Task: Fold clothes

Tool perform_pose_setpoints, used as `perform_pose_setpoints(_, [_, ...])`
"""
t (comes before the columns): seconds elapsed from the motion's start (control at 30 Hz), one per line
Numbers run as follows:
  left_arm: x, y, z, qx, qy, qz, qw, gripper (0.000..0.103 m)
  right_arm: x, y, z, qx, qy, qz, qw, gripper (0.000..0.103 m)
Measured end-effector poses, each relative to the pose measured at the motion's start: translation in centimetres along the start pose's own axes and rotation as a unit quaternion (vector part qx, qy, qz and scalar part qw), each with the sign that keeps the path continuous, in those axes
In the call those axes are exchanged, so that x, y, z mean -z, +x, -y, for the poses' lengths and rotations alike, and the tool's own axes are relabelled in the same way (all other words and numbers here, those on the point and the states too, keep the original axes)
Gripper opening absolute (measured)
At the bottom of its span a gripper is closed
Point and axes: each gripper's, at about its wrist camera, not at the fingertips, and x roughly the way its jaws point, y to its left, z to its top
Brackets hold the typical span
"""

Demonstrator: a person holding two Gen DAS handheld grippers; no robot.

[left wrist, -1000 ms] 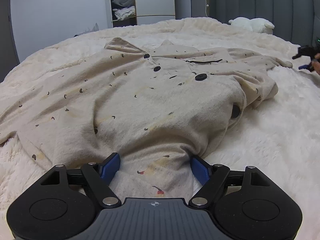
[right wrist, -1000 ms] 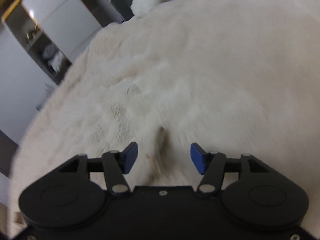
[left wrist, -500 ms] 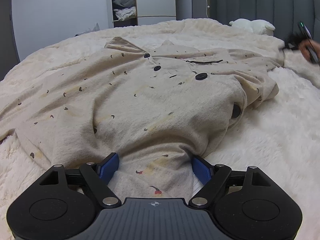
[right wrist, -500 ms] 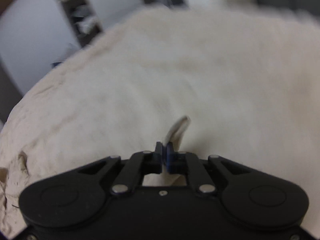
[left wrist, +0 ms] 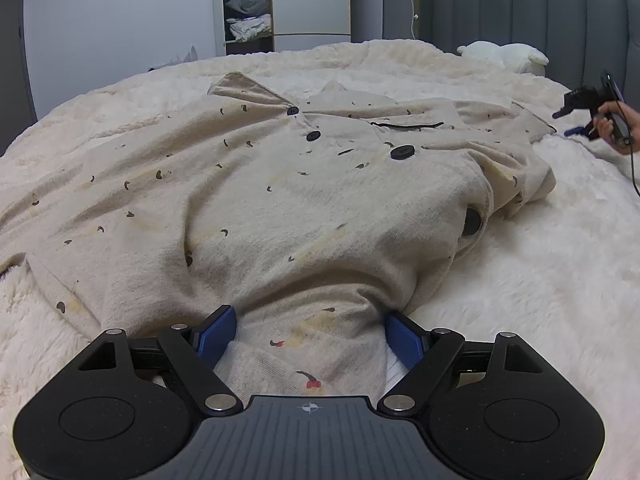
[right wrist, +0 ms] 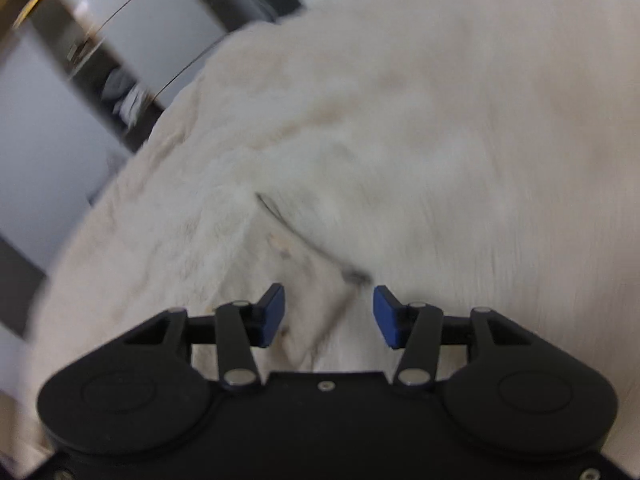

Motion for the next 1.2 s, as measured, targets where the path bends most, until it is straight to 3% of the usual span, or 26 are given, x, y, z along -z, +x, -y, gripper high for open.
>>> perform_pose_setpoints(0.07, [0.0,0.0,0.1,-0.001,0.001,0.0,1.0,0.078,0.0,1.1,1.2,-0.019,0.041,0.0,0.999,0.047])
perform_pose_setpoints(0.13, [0.0,0.0,0.1,-0.002,0.003,0.0,1.0,0.078,0.2,2.7,1.9,-0.013,0.09,0.003,0.996,0.037])
perform_pose_setpoints(0.17, [-0.1,0.0,0.1,-0.003,0.003,-0.001,1.0,0.079,-0.1,3.5,2.0,-0.01,0.099,0.003,0.995,0.005])
perform_pose_setpoints(0.2, [-0.1,0.0,0.1,-0.003,0.003,-0.001,1.0,0.079,0.0,3.5,1.9,-0.005,0.1,0.006,0.995,0.0])
perform_pose_setpoints(0.37, [-0.7,-0.7,0.0,0.005,0.002,-0.002,1.0,0.078,0.1,-1.3,0.9,0.005,0.077,0.044,0.996,0.0])
perform_pose_setpoints(0.53, [-1.8,-3.2,0.4,0.011,0.01,0.018,0.9997,0.078,0.5,-12.9,2.3,0.015,0.068,0.099,0.993,0.0])
perform_pose_setpoints(0.67, [-2.8,-5.8,0.7,0.018,0.023,0.036,0.9989,0.078,3.4,-15.5,5.3,0.086,0.042,0.076,0.992,0.0])
perform_pose_setpoints(0.73, [-3.1,-6.9,0.5,0.014,0.029,0.033,0.9989,0.078,4.5,-14.5,6.2,0.103,0.036,0.056,0.992,0.0])
perform_pose_setpoints(0.8, [-3.2,-7.8,0.2,0.008,0.04,0.028,0.9988,0.078,5.9,-13.1,7.2,0.153,0.028,0.038,0.987,0.013])
perform_pose_setpoints(0.83, [-3.2,-8.8,0.0,0.0,0.054,0.022,0.9983,0.078,6.6,-13.4,7.6,0.159,0.043,0.037,0.986,0.013])
perform_pose_setpoints(0.93, [-2.6,-11.1,-0.4,-0.015,0.095,0.009,0.9954,0.078,8.1,-15.3,6.4,0.126,0.039,0.054,0.99,0.016])
perform_pose_setpoints(1.0, [-1.9,-12.4,-0.7,-0.023,0.119,0.005,0.9926,0.078,10.4,-17.2,3.8,0.093,0.001,0.056,0.994,0.026])
perform_pose_setpoints(1.07, [-0.7,-13.5,-1.0,-0.032,0.142,-0.002,0.9893,0.078,11.8,-18.0,2.0,0.066,-0.02,0.051,0.996,0.029])
perform_pose_setpoints(1.2, [0.8,-14.3,-1.0,-0.037,0.13,0.002,0.9909,0.078,17.5,-19.6,-3.2,-0.009,-0.072,0.018,0.997,0.036])
